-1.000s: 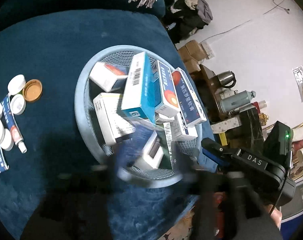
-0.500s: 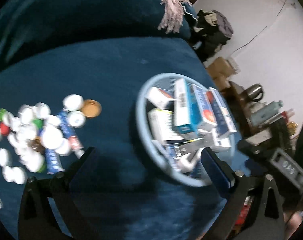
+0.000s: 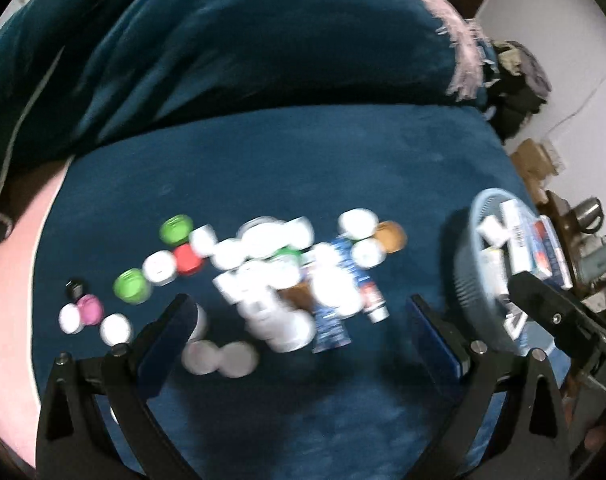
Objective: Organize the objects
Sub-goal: 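Move both grippers back to the cap pile, then grasp a blue ointment tube with the right gripper while the left reaches into the pile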
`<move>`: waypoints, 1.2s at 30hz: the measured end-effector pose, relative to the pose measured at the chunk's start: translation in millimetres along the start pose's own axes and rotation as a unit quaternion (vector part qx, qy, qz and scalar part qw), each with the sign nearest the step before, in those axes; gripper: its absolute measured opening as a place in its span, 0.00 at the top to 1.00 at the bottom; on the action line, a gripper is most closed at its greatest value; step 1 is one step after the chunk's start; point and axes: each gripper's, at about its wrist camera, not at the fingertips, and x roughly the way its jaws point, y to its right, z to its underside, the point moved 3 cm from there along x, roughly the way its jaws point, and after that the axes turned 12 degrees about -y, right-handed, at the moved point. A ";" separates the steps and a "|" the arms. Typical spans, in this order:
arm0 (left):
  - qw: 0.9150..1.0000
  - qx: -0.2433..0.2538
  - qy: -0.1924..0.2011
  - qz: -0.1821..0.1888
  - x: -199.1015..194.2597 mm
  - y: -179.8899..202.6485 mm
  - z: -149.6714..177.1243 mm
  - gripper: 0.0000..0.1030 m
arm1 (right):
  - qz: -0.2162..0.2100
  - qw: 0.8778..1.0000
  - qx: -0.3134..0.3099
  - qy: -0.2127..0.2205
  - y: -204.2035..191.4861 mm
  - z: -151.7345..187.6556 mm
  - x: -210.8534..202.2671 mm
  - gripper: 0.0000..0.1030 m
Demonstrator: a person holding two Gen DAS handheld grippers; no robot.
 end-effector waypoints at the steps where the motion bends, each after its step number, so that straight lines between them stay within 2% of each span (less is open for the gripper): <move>1: 1.000 -0.006 -0.007 -0.005 3.4 -10.2 2.6 0.01 | -0.009 1.000 -0.016 -0.007 -12.5 -0.6 6.8 0.06; 5: 0.998 -0.046 -0.041 0.000 22.4 -50.1 13.9 0.01 | -0.018 0.996 -0.068 -0.050 -51.1 -2.4 43.3 0.08; 7: 0.997 -0.060 -0.050 0.004 30.9 -62.5 17.5 0.01 | -0.022 0.994 -0.066 -0.080 -56.6 -3.5 64.9 0.09; 10: 0.996 -0.063 -0.058 -0.013 39.1 -72.7 20.6 0.01 | -0.032 0.991 -0.052 -0.120 -61.1 -5.4 93.5 0.14; 16: 0.996 -0.069 -0.061 -0.012 42.1 -80.9 20.4 0.01 | 0.009 0.990 -0.025 -0.139 -57.2 -14.1 120.1 0.26; 19: 0.996 -0.066 -0.061 -0.011 43.6 -80.2 20.8 0.01 | -0.040 0.987 0.004 -0.157 -54.6 -14.2 128.1 0.31; 22: 0.996 -0.060 -0.063 -0.010 44.9 -77.9 23.7 0.01 | -0.085 0.982 0.026 -0.169 -57.3 -12.1 133.1 0.31; 30: 0.996 -0.055 -0.065 -0.013 41.9 -79.3 29.2 0.01 | -0.096 0.977 0.041 -0.184 -71.7 -12.6 145.5 0.31; 34: 0.996 -0.059 -0.068 -0.018 42.6 -82.1 31.2 0.01 | -0.122 0.975 0.014 -0.187 -98.4 -14.2 153.4 0.31; 36: 0.995 -0.063 -0.072 -0.021 44.4 -82.8 30.9 0.01 | -0.157 0.967 -0.003 -0.200 -114.3 -11.5 155.1 0.31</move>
